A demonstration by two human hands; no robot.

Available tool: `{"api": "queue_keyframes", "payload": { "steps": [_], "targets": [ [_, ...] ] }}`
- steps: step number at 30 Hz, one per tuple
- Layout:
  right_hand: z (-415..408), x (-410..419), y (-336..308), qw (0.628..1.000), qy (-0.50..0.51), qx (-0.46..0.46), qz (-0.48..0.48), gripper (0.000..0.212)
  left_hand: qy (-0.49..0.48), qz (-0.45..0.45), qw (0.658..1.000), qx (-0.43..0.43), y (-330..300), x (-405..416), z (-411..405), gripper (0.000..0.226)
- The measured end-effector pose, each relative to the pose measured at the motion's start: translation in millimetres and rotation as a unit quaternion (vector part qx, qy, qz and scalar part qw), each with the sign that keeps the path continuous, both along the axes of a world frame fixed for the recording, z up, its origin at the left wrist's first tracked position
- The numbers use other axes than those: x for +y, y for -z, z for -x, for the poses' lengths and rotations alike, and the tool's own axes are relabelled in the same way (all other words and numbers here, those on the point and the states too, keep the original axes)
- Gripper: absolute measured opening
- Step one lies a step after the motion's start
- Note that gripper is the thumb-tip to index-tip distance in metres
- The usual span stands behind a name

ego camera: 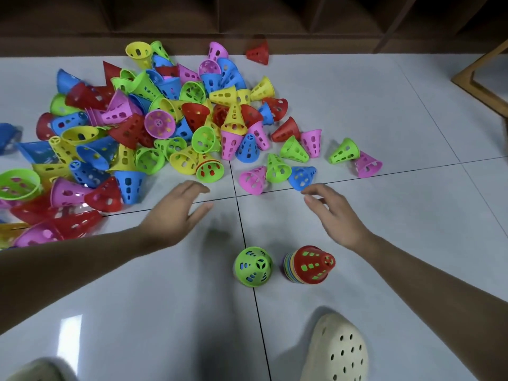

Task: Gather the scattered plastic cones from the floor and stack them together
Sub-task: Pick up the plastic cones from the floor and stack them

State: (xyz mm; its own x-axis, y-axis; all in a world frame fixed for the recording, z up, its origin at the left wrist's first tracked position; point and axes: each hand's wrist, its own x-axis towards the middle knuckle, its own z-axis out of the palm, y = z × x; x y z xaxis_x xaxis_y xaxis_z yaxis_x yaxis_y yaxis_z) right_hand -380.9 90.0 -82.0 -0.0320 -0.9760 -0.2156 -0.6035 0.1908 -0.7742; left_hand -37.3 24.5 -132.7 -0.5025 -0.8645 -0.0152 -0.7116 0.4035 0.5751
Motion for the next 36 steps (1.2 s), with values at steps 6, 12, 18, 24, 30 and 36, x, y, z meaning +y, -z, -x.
{"api": "queue_keyframes", "payload": {
  "steps": [6, 12, 18, 24, 30, 36],
  "targets": [
    [-25.5, -51.7, 6.3, 0.999, -0.023, 0.033, -0.031, 0.026, -0.117, 0.035, 0.991, -0.047, 10.2, -57.6, -36.8, 0.044],
    [-56.5, -93.4, 40.4, 0.993, -0.03, 0.071, -0.085, 0.037, -0.187, 0.0, 0.979, -0.079, 23.8, -87.1, -53.1, 0.056],
    [-70.5, -126.9, 73.2, 0.955, 0.098, 0.016, -0.278, 0.069, -0.202, 0.054, 0.958, -0.198, 34.7, -110.1, -50.4, 0.058],
    [-84.8, -143.1, 88.2, 0.947, 0.166, -0.007, -0.275, 0.072, -0.257, 0.043, 0.931, -0.256, 30.9, -115.8, -50.5, 0.058],
    [-93.9, -138.9, 95.4, 0.953, 0.092, 0.005, -0.288, 0.037, -0.24, 0.019, 0.935, -0.26, 31.8, -114.6, -61.9, 0.048],
    [-94.0, -129.9, 91.0, 0.956, 0.022, 0.037, -0.29, 0.029, -0.224, -0.086, 0.96, -0.142, 29.8, -108.0, -60.0, 0.051]
  ]
}}
